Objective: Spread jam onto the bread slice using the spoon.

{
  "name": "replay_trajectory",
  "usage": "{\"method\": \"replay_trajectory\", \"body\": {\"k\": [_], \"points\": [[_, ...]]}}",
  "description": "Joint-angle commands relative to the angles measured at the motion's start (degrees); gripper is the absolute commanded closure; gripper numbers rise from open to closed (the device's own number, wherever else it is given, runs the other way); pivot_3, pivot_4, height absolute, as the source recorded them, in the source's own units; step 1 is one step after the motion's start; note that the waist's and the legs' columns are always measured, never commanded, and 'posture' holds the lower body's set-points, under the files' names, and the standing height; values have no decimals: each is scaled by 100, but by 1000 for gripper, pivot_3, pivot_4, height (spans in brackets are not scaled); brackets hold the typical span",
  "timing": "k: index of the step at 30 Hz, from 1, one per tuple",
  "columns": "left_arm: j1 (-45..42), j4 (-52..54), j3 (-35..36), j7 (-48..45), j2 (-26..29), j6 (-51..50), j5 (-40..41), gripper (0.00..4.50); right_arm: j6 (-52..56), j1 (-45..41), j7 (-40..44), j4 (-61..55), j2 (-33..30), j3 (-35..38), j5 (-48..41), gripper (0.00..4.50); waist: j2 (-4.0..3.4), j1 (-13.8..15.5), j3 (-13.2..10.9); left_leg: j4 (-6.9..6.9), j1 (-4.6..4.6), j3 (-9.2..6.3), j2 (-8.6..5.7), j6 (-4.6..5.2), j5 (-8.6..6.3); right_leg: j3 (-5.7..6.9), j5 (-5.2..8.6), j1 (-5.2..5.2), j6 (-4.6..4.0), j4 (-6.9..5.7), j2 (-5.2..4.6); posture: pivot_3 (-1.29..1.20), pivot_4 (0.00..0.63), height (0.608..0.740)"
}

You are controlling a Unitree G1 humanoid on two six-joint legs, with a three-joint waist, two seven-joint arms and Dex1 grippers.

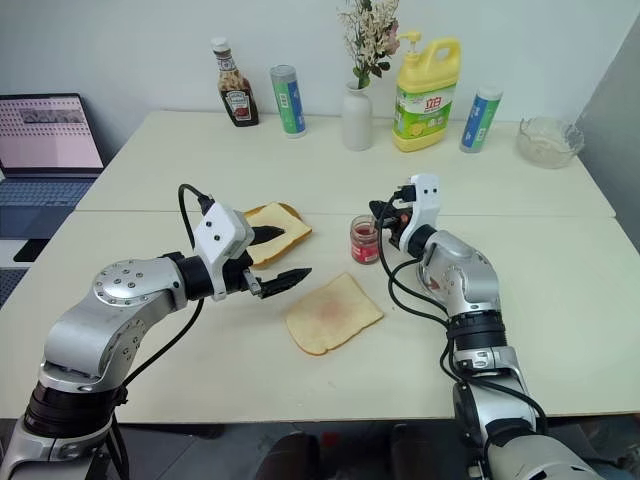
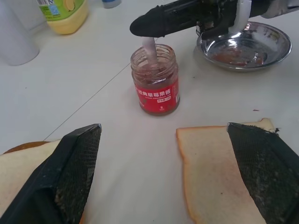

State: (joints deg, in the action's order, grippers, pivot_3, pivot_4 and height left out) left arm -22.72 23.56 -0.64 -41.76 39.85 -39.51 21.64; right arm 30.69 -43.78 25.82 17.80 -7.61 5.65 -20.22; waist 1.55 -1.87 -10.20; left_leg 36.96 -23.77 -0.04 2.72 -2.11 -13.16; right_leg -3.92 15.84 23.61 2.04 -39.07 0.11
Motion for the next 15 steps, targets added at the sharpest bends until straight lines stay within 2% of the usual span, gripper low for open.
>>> {"method": "replay_trajectory", "body": {"k": [1, 6, 15], "points": [[-60, 84, 50, 49, -15, 93, -24, 0, 394, -197, -323, -265, 190, 432, -506, 4464, 0, -3, 0, 0, 0, 0, 0, 0, 0, 0, 0, 0, 0, 0, 0, 0, 150, 740], [-70, 58, 14, 53, -35, 110, -58, 0, 800, -354, -749, -319, 380, 924, -1040, 4464, 0, -5, 0, 0, 0, 0, 1, 0, 0, 0, 0, 0, 0, 0, 1, 0, 150, 740], [-74, 64, -4, 53, -47, 107, -81, 0, 951, -360, -938, -509, 395, 1012, -1277, 4464, -1, -9, 0, -2, -1, 0, 1, 0, 0, 0, 0, 1, 0, 1, 1, 0, 150, 740]]}}
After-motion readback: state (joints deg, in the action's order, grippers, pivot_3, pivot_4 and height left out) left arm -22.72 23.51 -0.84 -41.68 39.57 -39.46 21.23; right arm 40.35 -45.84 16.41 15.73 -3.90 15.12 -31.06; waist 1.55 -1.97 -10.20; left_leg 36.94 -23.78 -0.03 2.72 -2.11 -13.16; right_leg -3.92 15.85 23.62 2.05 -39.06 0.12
